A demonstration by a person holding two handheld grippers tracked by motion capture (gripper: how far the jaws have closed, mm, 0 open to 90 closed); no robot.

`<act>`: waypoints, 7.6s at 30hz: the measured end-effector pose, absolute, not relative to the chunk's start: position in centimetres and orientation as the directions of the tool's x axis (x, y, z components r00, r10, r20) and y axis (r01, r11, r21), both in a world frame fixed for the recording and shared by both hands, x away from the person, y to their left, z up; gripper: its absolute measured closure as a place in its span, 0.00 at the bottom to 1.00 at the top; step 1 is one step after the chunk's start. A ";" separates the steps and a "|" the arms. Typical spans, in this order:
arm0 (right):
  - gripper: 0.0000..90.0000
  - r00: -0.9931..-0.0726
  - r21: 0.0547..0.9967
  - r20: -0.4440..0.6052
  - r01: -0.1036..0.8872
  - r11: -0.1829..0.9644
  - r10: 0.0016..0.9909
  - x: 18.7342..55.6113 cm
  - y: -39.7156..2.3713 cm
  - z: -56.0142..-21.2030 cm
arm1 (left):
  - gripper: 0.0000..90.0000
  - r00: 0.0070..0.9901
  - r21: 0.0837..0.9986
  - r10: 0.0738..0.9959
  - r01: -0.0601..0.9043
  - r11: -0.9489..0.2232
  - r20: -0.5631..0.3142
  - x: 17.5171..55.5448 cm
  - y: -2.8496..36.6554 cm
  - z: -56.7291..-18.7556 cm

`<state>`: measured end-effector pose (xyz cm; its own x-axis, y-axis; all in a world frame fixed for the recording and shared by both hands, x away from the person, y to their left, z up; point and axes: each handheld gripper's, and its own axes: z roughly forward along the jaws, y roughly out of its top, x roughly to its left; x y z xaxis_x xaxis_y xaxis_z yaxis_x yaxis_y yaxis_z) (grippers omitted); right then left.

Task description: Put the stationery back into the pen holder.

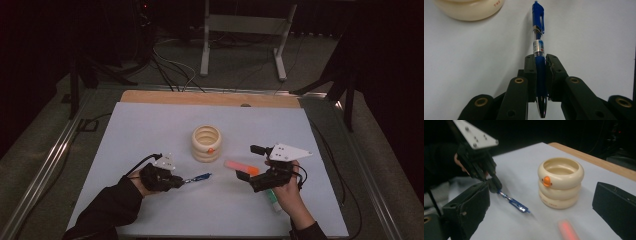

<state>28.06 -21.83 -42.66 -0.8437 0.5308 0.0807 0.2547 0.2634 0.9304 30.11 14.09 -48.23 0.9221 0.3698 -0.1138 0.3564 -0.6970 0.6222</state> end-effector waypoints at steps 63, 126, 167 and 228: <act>0.77 -0.597 0.228 -0.802 -0.257 0.939 0.032 22.4 -10.7 -49.2 | 0.90 0.945 0.654 0.284 0.317 -0.687 -0.160 30.4 7.2 -46.2; 0.88 -0.590 0.424 -0.759 -0.127 0.897 0.276 26.0 -13.2 -43.8 | 0.00 0.924 0.853 0.351 0.301 -0.427 -0.150 28.4 12.9 -47.7; 0.88 -0.673 0.849 -0.266 0.175 0.498 0.690 32.5 -15.3 -38.1 | 0.00 0.931 0.857 0.325 0.301 -0.419 -0.168 27.9 13.1 -48.6; 0.88 -0.608 0.894 0.042 0.378 0.242 0.793 38.3 -9.4 -42.1 | 0.00 0.933 0.858 0.317 0.299 -0.417 -0.170 28.0 13.4 -48.8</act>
<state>38.31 -9.38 -42.14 -0.6075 0.7932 0.0418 0.3777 0.2422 0.8937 27.96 13.38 -48.78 0.9329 0.3173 -0.1704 0.2987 -0.4171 0.8584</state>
